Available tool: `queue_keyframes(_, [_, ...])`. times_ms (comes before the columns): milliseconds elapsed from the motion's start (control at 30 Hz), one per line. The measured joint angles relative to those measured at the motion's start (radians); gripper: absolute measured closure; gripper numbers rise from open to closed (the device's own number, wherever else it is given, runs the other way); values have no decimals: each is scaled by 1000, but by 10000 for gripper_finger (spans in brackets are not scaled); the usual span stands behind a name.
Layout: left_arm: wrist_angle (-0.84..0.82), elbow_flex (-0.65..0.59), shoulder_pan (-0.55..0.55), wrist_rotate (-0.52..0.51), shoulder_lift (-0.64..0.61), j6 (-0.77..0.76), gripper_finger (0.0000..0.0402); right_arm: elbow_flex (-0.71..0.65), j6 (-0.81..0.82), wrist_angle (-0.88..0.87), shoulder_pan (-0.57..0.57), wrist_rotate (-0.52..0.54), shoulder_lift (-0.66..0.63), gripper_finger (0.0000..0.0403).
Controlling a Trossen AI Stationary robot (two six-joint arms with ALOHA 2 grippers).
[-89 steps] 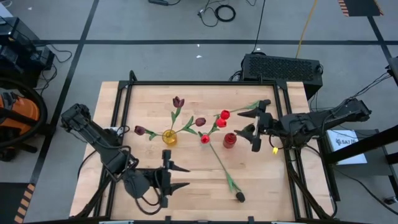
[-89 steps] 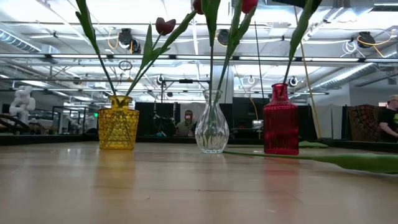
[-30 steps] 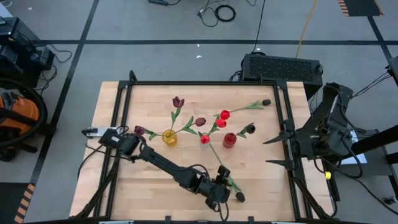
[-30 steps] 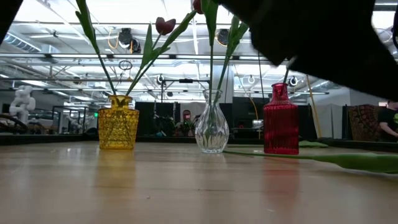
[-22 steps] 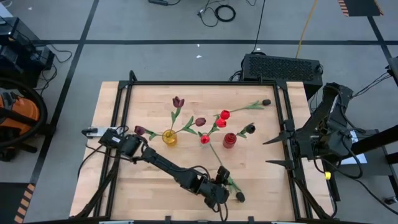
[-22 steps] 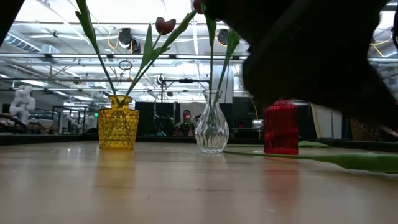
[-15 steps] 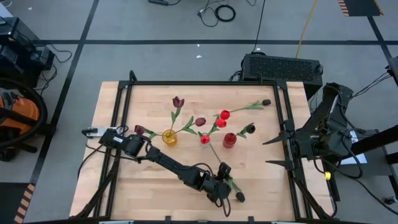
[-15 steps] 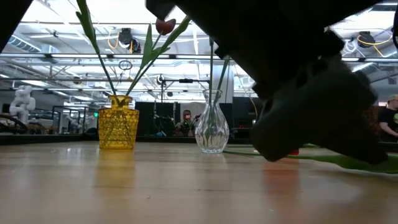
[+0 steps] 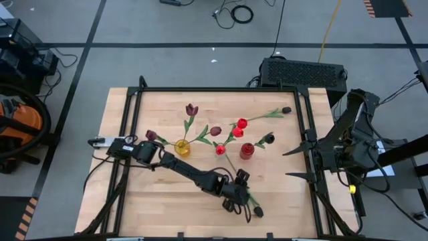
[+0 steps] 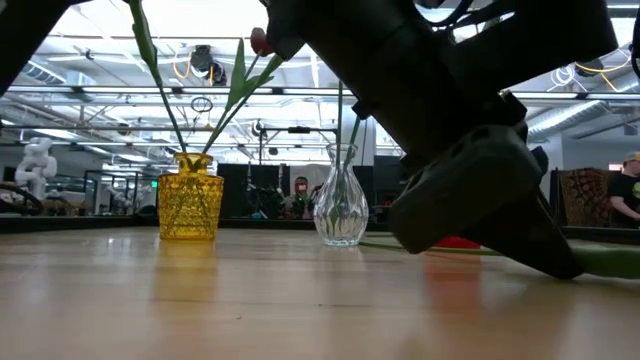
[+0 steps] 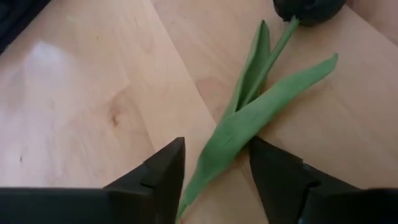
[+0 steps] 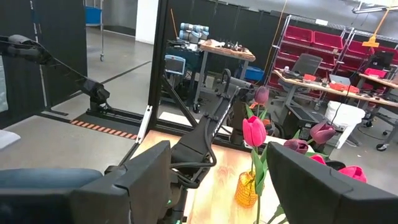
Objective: Sort flowers into vase by color
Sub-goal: Put the bottom black tulip into the red vase
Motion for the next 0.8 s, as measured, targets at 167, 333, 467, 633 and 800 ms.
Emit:
queue_keyframes(167, [-9,0,10,27,0,-4,284,0,0,1,0,0,0,145])
queue_keyframes(333, [-20,-2,15,25,0,-4,353,0,0,6,0,0,0,145])
queue_keyframes(467, [14,-4,12,9,0,-3,389,0,0,5,0,0,0,145])
queue_keyframes(633, [27,-5,-1,-14,-22,14,396,0,0,5,0,0,0,145])
queue_keyframes(800, [31,-5,-27,-47,-98,-12,393,0,-2,5,0,0,0,145])
